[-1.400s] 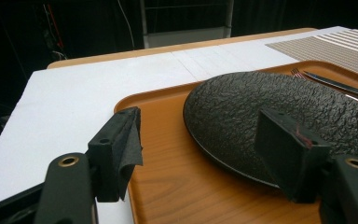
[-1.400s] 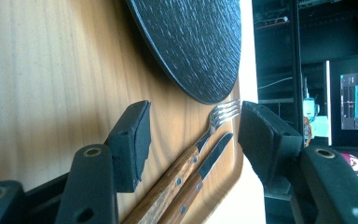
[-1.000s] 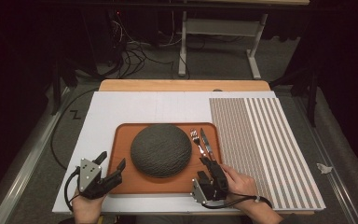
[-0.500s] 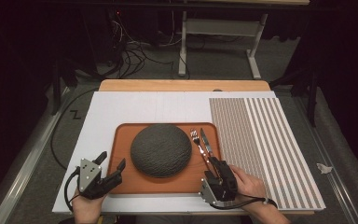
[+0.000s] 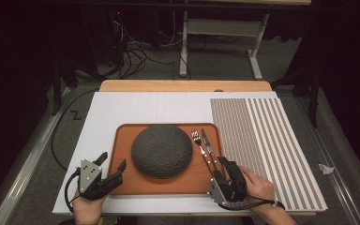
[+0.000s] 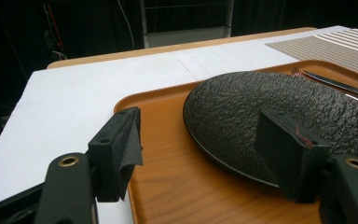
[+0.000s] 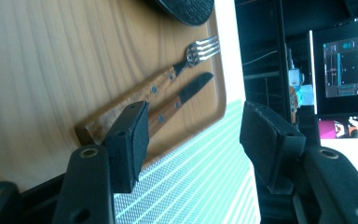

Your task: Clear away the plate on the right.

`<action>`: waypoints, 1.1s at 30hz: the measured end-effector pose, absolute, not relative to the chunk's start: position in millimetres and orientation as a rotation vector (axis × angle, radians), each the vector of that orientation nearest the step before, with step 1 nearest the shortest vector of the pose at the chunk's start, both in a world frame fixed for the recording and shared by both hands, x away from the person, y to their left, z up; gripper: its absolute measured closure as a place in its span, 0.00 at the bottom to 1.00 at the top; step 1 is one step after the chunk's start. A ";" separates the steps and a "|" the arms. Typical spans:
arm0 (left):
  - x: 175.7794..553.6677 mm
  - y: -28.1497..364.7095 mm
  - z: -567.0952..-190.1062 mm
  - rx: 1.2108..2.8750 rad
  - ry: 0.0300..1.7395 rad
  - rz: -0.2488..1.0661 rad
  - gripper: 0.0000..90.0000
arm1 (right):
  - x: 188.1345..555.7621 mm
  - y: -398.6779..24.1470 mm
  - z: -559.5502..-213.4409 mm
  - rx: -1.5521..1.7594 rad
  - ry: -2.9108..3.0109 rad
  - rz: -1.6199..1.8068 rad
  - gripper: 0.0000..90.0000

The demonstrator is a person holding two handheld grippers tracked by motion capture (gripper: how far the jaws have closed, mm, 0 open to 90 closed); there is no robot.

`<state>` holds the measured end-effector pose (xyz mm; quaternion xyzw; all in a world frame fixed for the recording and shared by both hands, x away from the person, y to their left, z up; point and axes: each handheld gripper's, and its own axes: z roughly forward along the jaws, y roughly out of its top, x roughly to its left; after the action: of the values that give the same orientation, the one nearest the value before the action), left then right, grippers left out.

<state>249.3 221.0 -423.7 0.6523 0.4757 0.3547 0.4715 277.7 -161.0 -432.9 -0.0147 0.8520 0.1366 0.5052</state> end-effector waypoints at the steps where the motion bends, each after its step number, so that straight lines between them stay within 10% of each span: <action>1: 249.3 221.0 -423.7 1.598 1.165 0.869 0.35 | 277.6 -162.4 -432.5 -0.030 2.058 0.322 0.49; 33: 249.7 221.1 -423.7 1.599 1.167 0.869 0.35 | 282.7 -194.1 -437.3 0.034 2.057 0.292 0.49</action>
<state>249.7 221.1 -423.7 0.6526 0.4763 0.3548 0.4705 282.7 -194.1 -437.3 0.0141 0.8533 0.1211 0.5070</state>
